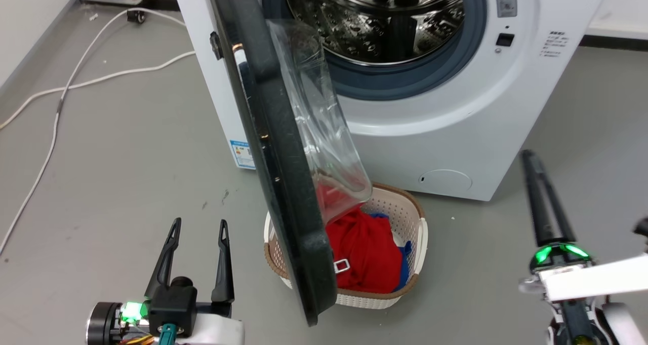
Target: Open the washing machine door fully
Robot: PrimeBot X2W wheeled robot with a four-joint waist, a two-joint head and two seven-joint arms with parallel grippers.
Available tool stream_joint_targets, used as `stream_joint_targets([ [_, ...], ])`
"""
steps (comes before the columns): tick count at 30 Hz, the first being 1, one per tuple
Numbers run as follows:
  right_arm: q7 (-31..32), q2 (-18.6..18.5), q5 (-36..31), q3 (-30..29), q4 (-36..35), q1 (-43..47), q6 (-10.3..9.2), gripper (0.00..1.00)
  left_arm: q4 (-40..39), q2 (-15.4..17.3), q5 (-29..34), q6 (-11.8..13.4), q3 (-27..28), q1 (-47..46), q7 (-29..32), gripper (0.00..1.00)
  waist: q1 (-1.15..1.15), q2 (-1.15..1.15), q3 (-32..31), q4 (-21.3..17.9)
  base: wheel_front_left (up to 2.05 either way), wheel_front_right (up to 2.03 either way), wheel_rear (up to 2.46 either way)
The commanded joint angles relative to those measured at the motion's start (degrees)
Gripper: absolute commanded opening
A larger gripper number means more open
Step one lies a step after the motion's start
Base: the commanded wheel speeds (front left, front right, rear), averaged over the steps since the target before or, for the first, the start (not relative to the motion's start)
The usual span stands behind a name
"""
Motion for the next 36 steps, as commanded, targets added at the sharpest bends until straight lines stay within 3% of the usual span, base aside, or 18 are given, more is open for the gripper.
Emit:
stream_joint_targets([
  [1,-3.0,0.2,-2.1,-1.8,0.3,1.2,0.17,1.00,-0.3,0.3,0.0,0.3,0.2,0.9,-0.2,1.00,0.00,0.00,-1.1,-0.9,0.00,0.00,0.00],
  [3,-4.4,-0.3,-7.2,-3.9,0.2,1.7,0.16,1.00,-0.4,0.5,0.0,0.4,0.4,1.4,-0.2,1.00,0.00,0.00,-1.7,-1.4,0.00,0.00,0.00],
  [11,-4.7,6.5,-33.3,-17.5,-4.9,5.5,0.16,1.00,-0.8,0.9,0.0,0.7,0.7,2.9,-0.2,1.00,0.00,0.00,-3.2,-2.8,0.00,0.00,0.00],
  [19,-4.7,7.6,-56.8,-19.7,-5.2,11.2,0.15,1.00,-1.0,0.7,-0.1,0.7,0.4,3.3,-0.2,1.00,0.00,0.00,-3.6,-2.9,0.00,0.00,0.00],
  [23,-4.7,8.0,-62.4,-19.1,-3.7,13.3,0.11,1.00,-1.0,0.8,-0.2,0.7,0.5,3.4,-0.2,1.00,0.00,0.00,-3.6,-2.9,0.00,0.00,0.00],
  [36,-4.7,10.9,-65.8,-23.1,1.2,17.0,0.09,1.00,-0.8,0.6,-0.2,0.9,0.8,4.0,-0.2,1.00,0.00,0.00,-3.9,-2.9,0.00,0.00,0.00],
])
